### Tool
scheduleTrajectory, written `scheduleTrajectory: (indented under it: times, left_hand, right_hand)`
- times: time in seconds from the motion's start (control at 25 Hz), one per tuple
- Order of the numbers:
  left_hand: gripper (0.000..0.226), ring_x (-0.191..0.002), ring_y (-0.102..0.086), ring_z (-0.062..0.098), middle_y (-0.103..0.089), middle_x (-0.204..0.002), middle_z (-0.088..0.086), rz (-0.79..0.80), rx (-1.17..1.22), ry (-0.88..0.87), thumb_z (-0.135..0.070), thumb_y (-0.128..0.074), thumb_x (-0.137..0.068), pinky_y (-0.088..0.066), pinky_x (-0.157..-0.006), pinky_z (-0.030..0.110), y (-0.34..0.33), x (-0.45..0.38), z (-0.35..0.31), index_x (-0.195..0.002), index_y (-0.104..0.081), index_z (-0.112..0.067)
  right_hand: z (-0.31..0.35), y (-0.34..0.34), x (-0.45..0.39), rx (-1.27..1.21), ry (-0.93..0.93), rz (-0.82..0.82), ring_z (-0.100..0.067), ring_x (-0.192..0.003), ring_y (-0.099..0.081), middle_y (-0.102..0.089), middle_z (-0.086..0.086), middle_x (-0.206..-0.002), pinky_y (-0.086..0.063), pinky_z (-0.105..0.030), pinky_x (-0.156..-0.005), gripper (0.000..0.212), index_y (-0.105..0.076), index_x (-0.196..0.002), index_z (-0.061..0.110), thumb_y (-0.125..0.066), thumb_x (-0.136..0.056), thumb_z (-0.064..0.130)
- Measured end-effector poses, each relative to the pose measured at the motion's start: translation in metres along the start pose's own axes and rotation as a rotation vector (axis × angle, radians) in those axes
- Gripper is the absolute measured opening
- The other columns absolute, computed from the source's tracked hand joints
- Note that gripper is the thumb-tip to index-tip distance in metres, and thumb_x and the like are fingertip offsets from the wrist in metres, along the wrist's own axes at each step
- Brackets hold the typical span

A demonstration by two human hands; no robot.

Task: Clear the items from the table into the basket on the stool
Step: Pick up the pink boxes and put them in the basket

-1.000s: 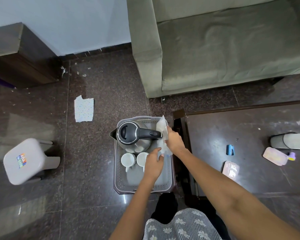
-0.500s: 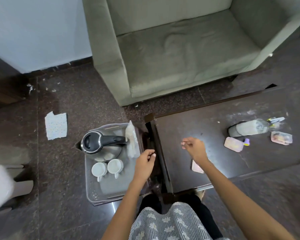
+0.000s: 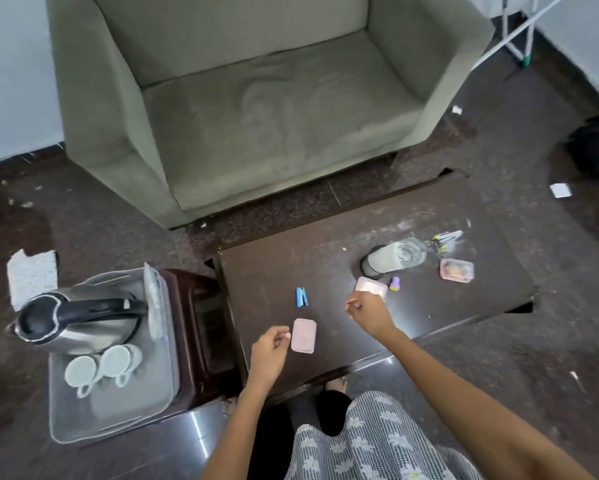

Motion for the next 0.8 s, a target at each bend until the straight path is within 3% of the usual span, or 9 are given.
scheduleTrajectory:
  times: [0.12,0.32,0.44,0.52,0.68,0.8]
  left_hand:
    - [0.020,-0.092,-0.059,0.012,-0.069,-0.108,0.011,0.002,-0.013,0.023,-0.011,-0.055,-0.090,-0.038,-0.080,0.015,-0.023,0.007,-0.004,-0.108,-0.065,-0.007]
    - [0.020,-0.091,-0.057,0.012,-0.068,-0.108,0.010,-0.040,-0.001,0.059,-0.011,-0.055,-0.091,-0.034,-0.071,0.008,-0.031,0.002,0.003,-0.107,-0.065,-0.006]
    - [0.021,-0.091,-0.057,0.011,-0.068,-0.107,0.008,-0.048,-0.022,0.054,-0.012,-0.054,-0.091,-0.034,-0.071,0.009,-0.038,-0.016,0.022,-0.108,-0.065,-0.007]
    - [0.021,-0.091,-0.057,0.011,-0.069,-0.107,0.008,-0.058,-0.021,0.055,-0.012,-0.054,-0.091,-0.034,-0.071,0.010,-0.044,-0.032,0.042,-0.109,-0.065,-0.008]
    - [0.022,-0.093,-0.061,0.014,-0.070,-0.105,0.007,-0.069,-0.020,0.047,-0.011,-0.055,-0.090,-0.037,-0.076,0.013,-0.061,-0.058,0.088,-0.108,-0.066,-0.010]
    - [0.022,-0.100,-0.063,0.016,-0.069,-0.108,0.006,-0.072,0.003,0.023,-0.012,-0.058,-0.089,-0.040,-0.084,0.016,-0.064,-0.062,0.109,-0.109,-0.065,-0.009]
  right_hand:
    - [-0.020,-0.004,-0.003,0.046,-0.013,0.080,-0.023,-0.087,-0.066,-0.073,-0.008,-0.091,-0.050,-0.023,-0.076,0.022,-0.071,-0.093,0.010,-0.052,-0.082,0.005]
    - [-0.027,-0.046,-0.009,0.232,0.011,0.215,-0.028,-0.105,-0.063,-0.071,-0.008,-0.109,-0.051,-0.035,-0.090,0.025,-0.068,-0.106,0.018,-0.055,-0.085,0.020]
    - [-0.011,-0.086,-0.017,0.442,0.146,0.273,-0.031,-0.113,-0.058,-0.062,-0.011,-0.122,-0.049,-0.038,-0.092,0.032,-0.059,-0.117,0.015,-0.056,-0.088,0.027]
    - [-0.008,-0.116,-0.028,0.557,0.225,0.270,-0.032,-0.117,-0.053,-0.051,-0.012,-0.129,-0.048,-0.040,-0.090,0.045,-0.049,-0.125,0.012,-0.060,-0.086,0.032]
    - [-0.026,-0.185,-0.050,0.793,0.317,0.304,-0.031,-0.131,-0.037,-0.028,-0.014,-0.149,-0.046,-0.045,-0.095,0.093,-0.021,-0.144,0.011,-0.074,-0.074,0.041]
    - [-0.028,-0.208,-0.056,0.892,0.399,0.225,-0.032,-0.123,-0.042,-0.034,-0.017,-0.142,-0.048,-0.045,-0.092,0.100,-0.007,-0.148,0.007,-0.069,-0.077,0.040]
Point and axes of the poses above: each hand's wrist, its own x-axis away from the middle knuckle, its own y-axis out of the back of the hand, z = x × y, the point moved 9 cm from there along -x, towards the middle knuckle
